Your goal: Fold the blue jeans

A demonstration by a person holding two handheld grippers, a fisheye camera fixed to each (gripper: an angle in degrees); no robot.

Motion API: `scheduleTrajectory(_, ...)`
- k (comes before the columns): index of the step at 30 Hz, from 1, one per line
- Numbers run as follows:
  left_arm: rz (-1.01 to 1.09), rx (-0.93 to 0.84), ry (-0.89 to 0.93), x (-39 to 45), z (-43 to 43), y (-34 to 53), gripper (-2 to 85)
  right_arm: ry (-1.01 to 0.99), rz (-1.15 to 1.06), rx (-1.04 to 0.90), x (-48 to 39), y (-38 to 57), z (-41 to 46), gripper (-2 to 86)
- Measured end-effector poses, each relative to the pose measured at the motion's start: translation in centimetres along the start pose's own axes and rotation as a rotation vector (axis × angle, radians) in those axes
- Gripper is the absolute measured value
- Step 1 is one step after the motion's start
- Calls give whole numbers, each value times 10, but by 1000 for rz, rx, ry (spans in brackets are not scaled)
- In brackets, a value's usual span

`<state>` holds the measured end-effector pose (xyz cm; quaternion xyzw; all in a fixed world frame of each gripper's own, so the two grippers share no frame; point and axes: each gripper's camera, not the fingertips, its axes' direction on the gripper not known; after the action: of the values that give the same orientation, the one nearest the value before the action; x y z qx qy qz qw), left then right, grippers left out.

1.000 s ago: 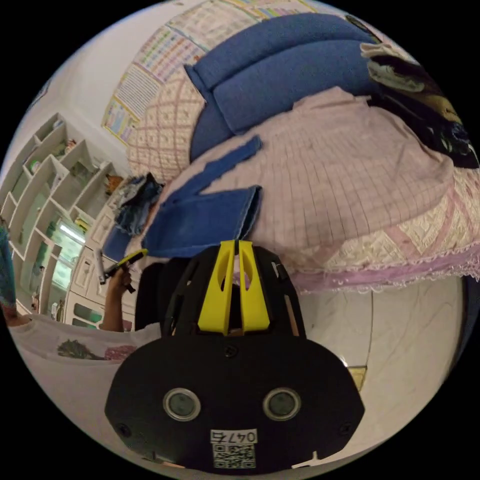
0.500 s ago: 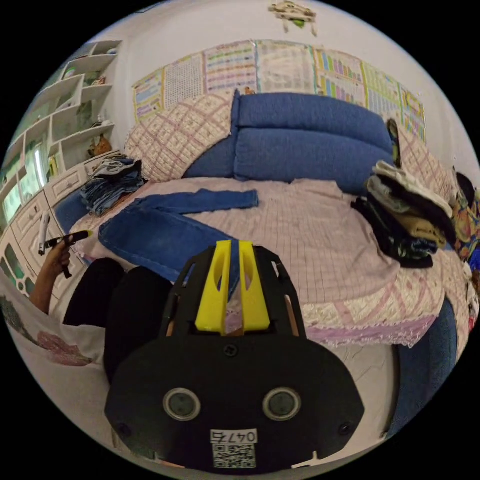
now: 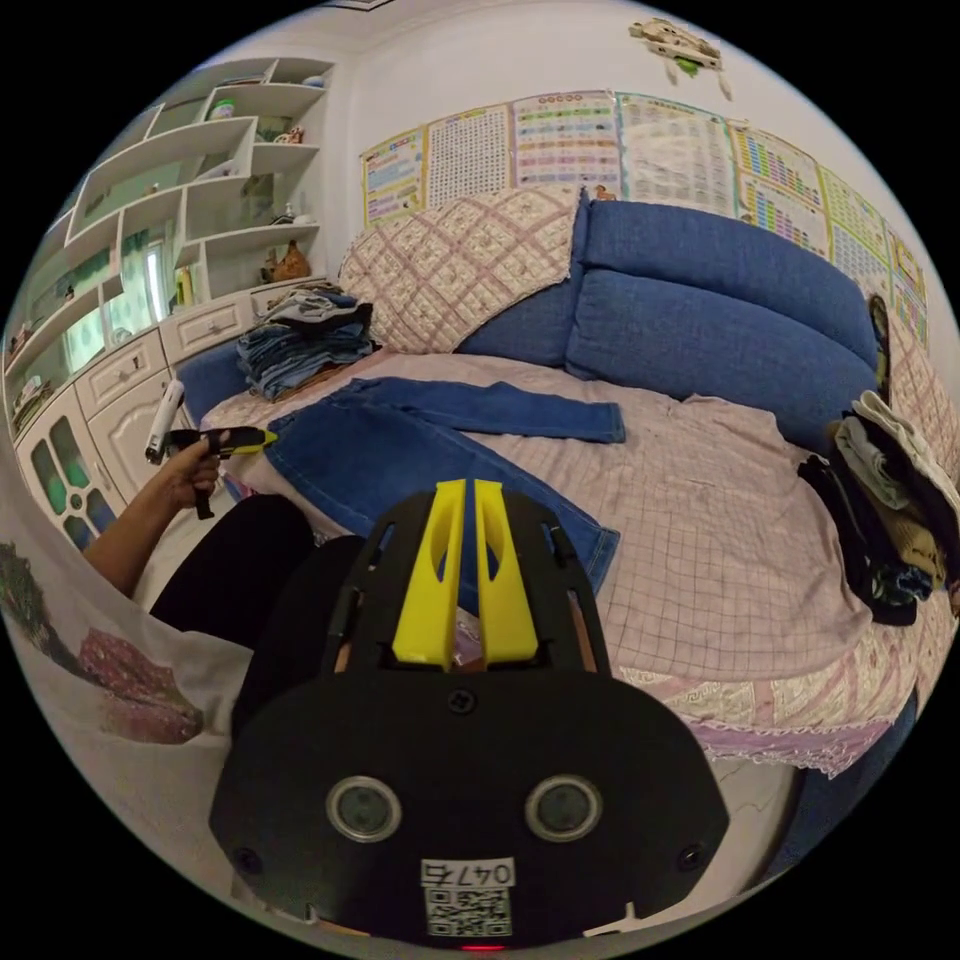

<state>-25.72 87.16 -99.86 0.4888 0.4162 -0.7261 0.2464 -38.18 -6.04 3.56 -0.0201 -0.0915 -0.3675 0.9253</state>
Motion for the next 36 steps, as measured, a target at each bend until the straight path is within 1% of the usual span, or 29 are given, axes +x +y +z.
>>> scheduleTrajectory(2,1,7,22,11,-5,-6,66,-13,-15,-27,2,-12,-1,4)
scheduleTrajectory(5,4,73,71,31,-24,-12,41,-46,-55,-72,4,-34,-4,12)
scheduleTrajectory(9,30,153,124,66,-56,-23,31,26,-137,-144,8,-63,-8,33)
scheduleTrajectory(14,95,178,95,114,-72,-36,27,64,-267,-246,10,-94,-12,57)
scheduleTrajectory(17,120,182,81,139,-74,-42,25,124,-351,-288,9,-110,-15,60)
scheduleTrajectory(23,140,190,80,179,-72,-54,23,152,-398,-308,23,-144,-27,55)
scheduleTrajectory(27,151,200,79,205,-65,-64,20,151,-498,-327,30,-164,-37,55)
scheduleTrajectory(29,154,199,78,214,-61,-68,19,195,-516,-322,35,-171,-39,44)
scheduleTrajectory(33,148,205,91,231,-48,-77,18,241,-506,-309,60,-191,-45,9)
scheduleTrajectory(36,160,218,96,244,-42,-85,15,226,-478,-259,84,-208,-60,0)
